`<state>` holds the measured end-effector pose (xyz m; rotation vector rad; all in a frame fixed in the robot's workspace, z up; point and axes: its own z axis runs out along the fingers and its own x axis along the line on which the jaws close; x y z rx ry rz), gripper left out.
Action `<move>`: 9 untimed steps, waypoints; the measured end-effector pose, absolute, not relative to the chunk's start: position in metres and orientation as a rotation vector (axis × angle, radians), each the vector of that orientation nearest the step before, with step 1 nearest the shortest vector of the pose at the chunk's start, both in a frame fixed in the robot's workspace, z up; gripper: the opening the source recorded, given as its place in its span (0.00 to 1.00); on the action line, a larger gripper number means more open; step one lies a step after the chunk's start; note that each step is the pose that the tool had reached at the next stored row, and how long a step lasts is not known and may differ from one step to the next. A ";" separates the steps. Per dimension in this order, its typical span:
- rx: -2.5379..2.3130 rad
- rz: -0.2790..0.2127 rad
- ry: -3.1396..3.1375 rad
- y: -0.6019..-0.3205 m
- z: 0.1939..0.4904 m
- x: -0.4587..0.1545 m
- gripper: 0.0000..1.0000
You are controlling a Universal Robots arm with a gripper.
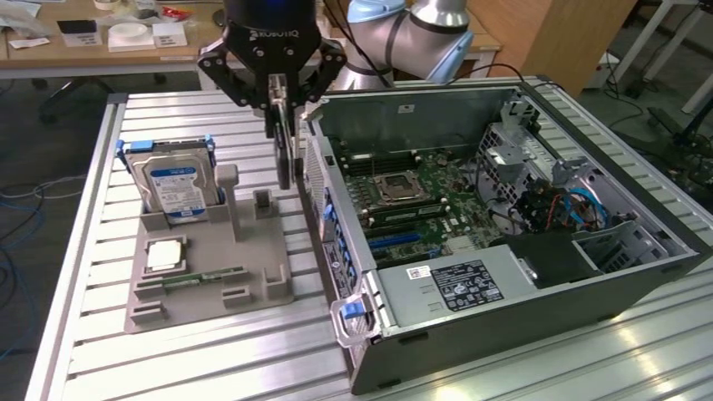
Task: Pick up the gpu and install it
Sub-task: 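Pick up the gpu and move the gpu toward the slot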
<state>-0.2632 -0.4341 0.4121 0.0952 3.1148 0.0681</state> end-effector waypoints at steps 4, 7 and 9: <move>0.095 0.070 3.115 -0.434 0.412 -0.251 0.27; 0.095 0.073 3.115 -0.434 0.412 -0.242 0.27; 0.095 0.075 3.115 -0.434 0.412 -0.235 0.27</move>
